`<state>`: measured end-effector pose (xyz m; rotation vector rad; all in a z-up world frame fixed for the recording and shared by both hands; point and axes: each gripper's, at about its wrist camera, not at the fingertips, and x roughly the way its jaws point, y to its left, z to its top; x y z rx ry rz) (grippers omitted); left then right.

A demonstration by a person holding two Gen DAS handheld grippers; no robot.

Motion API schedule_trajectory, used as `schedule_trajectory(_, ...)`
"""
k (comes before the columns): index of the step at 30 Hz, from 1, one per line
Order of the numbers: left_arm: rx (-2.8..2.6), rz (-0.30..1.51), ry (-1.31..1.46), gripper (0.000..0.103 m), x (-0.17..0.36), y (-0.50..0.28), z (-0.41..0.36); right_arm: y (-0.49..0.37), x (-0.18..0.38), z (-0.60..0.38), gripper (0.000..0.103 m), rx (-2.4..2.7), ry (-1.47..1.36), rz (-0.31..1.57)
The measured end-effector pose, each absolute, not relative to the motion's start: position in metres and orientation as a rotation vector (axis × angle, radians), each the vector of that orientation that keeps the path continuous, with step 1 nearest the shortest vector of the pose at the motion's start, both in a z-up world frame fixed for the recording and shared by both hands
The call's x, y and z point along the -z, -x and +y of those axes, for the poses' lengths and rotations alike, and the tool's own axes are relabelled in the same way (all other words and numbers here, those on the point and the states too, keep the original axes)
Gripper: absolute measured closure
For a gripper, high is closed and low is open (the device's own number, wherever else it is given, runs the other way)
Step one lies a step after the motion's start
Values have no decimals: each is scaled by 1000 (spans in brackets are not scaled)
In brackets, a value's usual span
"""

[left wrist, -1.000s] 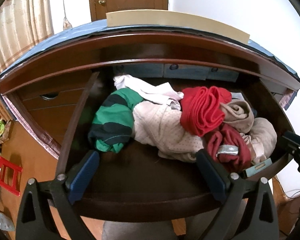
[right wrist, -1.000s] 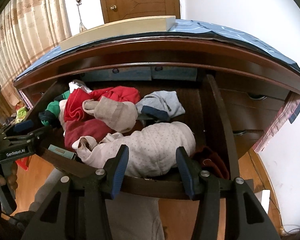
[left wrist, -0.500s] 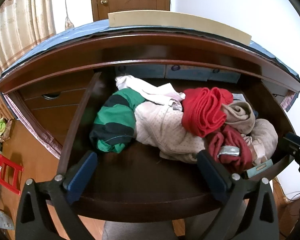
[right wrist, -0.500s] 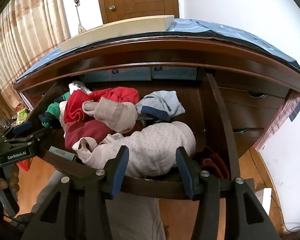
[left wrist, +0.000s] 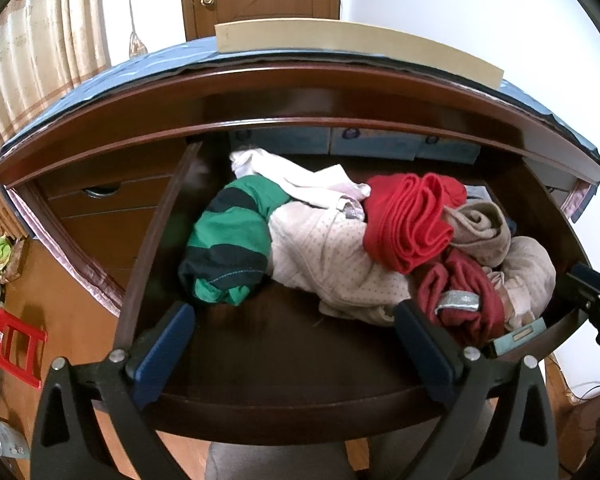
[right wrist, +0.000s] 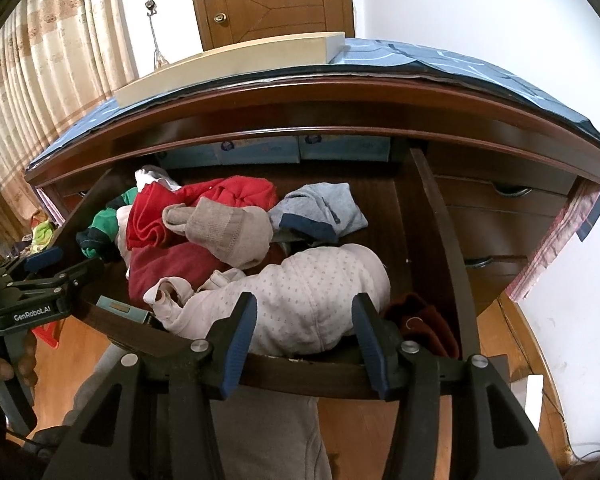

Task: Take underwear out of drawer
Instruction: 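Lower both tools toward the clothes in the open drawer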

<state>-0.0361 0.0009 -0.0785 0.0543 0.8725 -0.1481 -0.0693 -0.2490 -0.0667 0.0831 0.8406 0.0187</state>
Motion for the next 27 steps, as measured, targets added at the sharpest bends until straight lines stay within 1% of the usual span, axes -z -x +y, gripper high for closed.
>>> schedule_trajectory(17,157,872,-55,1,79,36,1,63,66,-248,50,-12,-76,901)
schedule_trajectory(21,174,902,-49,1,79,31,2,60,66,-248,50,-13,-80,928)
schedule_trajectory(27,164,911,-102,1,78,25,0,62,66,-247,50,-14,-80,927)
